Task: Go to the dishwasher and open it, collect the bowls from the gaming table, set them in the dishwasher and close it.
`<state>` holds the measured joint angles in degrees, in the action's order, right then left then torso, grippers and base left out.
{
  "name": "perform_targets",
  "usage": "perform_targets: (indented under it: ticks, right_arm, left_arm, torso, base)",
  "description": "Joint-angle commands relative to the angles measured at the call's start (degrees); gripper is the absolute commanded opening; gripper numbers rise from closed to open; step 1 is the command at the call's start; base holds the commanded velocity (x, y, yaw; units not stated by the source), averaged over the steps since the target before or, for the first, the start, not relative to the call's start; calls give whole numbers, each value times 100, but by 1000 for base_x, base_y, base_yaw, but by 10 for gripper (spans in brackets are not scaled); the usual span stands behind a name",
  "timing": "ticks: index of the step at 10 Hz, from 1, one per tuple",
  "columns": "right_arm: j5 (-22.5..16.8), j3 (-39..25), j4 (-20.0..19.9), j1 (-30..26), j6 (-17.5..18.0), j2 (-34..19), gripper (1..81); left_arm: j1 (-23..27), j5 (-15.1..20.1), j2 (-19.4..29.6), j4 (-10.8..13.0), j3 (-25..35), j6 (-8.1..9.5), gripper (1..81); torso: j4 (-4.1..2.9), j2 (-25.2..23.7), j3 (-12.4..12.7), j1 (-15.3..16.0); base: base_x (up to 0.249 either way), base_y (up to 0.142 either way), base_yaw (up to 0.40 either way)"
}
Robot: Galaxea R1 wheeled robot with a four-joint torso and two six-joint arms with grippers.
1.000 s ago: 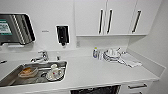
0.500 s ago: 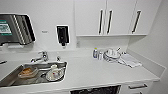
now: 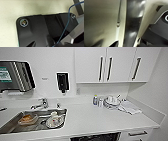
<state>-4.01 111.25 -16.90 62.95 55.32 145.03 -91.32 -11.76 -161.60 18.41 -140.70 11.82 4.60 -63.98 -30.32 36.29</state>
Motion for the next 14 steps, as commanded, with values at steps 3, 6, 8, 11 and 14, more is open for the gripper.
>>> perform_targets:
  ticks: [3, 6, 8, 11, 14]
  right_arm:
    - [6, -898, 200, -957, -274, -649, 811]
    - [-47, 9, 1725, -175, -918, -182, 811]
    - [-39, 517, 3050, 308, -1322, 204, 811]
    - [-30, 1195, 3860, 679, -1436, 678, 811]
    - [58, 2119, 4300, 969, -1445, 1189, 811]
  left_arm:
    - [188, 254, 48, 49, 25, -5, 811]
    - [189, 254, -171, 58, -432, -14, 811]
    - [189, 245, -417, 75, -932, -48, 811]
    - [189, 218, -470, 84, -986, -57, 811]
    - [197, 201, -470, 84, -986, -57, 811]
  torso:
    - [0, 0, 0, 0]
    - [-2, 0, 2, 5]
    - [-2, 0, 2, 5]
    - [0, 0, 2, 5]
    - [0, 0, 2, 5]
  base:
    - [0, 0, 0]
    - [0, 0, 0]
    - [0, 0, 0]
    - [0, 0, 0]
    - [0, 0, 0]
